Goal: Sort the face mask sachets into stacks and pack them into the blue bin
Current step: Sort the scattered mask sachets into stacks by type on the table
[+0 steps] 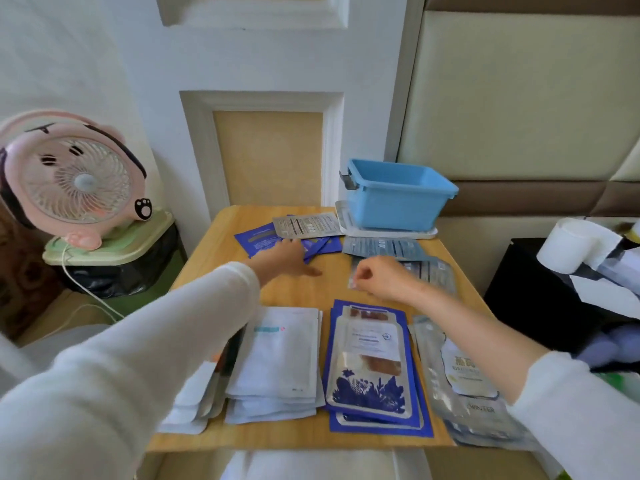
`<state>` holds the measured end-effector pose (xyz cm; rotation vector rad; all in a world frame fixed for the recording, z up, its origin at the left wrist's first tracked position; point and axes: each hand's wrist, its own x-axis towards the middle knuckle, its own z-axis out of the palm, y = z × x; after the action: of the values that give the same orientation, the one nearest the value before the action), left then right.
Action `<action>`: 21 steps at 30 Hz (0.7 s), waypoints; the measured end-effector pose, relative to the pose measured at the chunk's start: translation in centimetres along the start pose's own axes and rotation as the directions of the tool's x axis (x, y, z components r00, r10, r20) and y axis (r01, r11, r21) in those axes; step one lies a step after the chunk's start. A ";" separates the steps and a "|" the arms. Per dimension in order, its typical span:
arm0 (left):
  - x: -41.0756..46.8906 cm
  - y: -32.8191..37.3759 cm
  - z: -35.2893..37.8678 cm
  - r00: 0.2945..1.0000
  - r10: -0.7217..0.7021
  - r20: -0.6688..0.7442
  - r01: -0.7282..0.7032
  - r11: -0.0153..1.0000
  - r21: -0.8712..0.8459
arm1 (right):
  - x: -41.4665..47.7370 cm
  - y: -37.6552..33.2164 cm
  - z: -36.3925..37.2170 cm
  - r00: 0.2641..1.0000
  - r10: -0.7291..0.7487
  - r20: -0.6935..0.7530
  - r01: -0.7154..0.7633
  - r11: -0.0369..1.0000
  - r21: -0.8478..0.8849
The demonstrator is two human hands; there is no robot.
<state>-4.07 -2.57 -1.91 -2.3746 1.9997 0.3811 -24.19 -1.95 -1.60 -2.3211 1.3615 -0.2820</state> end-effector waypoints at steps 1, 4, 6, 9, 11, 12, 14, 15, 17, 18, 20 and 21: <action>0.8 -0.8 0.5 0.997 -0.054 0.053 0.052 0.998 0.028 | 0.4 -0.1 0.4 1.000 -0.020 0.000 0.020 1.000 -0.004; 2.3 -2.1 2.4 0.992 -0.111 0.067 0.098 0.981 0.170 | 1.1 -0.3 1.2 0.999 -0.054 -0.004 0.054 0.999 0.001; 2.4 -2.7 2.9 0.998 0.023 -0.055 0.001 0.915 0.403 | 1.4 -0.2 1.5 0.997 -0.071 -0.011 0.071 0.997 0.021; 2.0 -3.1 2.1 0.978 0.204 -0.045 -0.125 0.747 0.653 | 1.4 0.0 1.7 0.995 -0.089 -0.034 0.090 0.995 0.043; 1.3 -3.1 -0.1 0.957 0.266 -0.115 -0.128 0.744 0.656 | 1.7 0.2 2.1 0.995 -0.083 -0.060 0.088 0.993 0.083; 0.8 -3.2 -1.7 0.944 0.277 -0.178 -0.113 0.780 0.616 | 1.8 0.2 2.3 0.995 -0.066 -0.072 0.075 0.988 0.136; -0.4 -3.2 -5.0 0.889 0.300 -0.346 -0.093 0.858 0.504 | 2.1 0.1 2.4 0.995 0.013 -0.102 0.018 0.954 0.300; -0.9 -3.4 -6.5 0.848 0.293 -0.442 -0.098 0.906 0.412 | 2.2 -0.1 2.2 0.992 0.073 -0.103 -0.022 0.904 0.427; -2.1 -3.8 -8.3 0.782 0.188 -0.594 -0.166 0.982 0.092 | 2.3 -0.7 1.7 0.983 0.178 -0.054 -0.088 0.700 0.709; -2.7 -3.8 -8.6 0.784 0.107 -0.612 -0.252 0.955 -0.156 | 2.3 -0.9 1.4 0.980 0.199 -0.015 -0.107 0.589 0.801; -3.9 -3.6 -8.3 0.834 0.003 -0.552 -0.394 0.704 -0.591 | 2.5 -0.9 0.9 0.987 0.152 0.059 -0.114 0.379 0.918; -4.5 -3.5 -7.9 0.861 -0.017 -0.508 -0.401 0.591 -0.700 | 2.5 -1.0 0.6 0.992 0.114 0.056 -0.084 0.256 0.963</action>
<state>0.02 1.07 6.15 -2.9407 2.7923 0.9810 -21.96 -3.56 -1.76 -1.1239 0.8587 -0.8433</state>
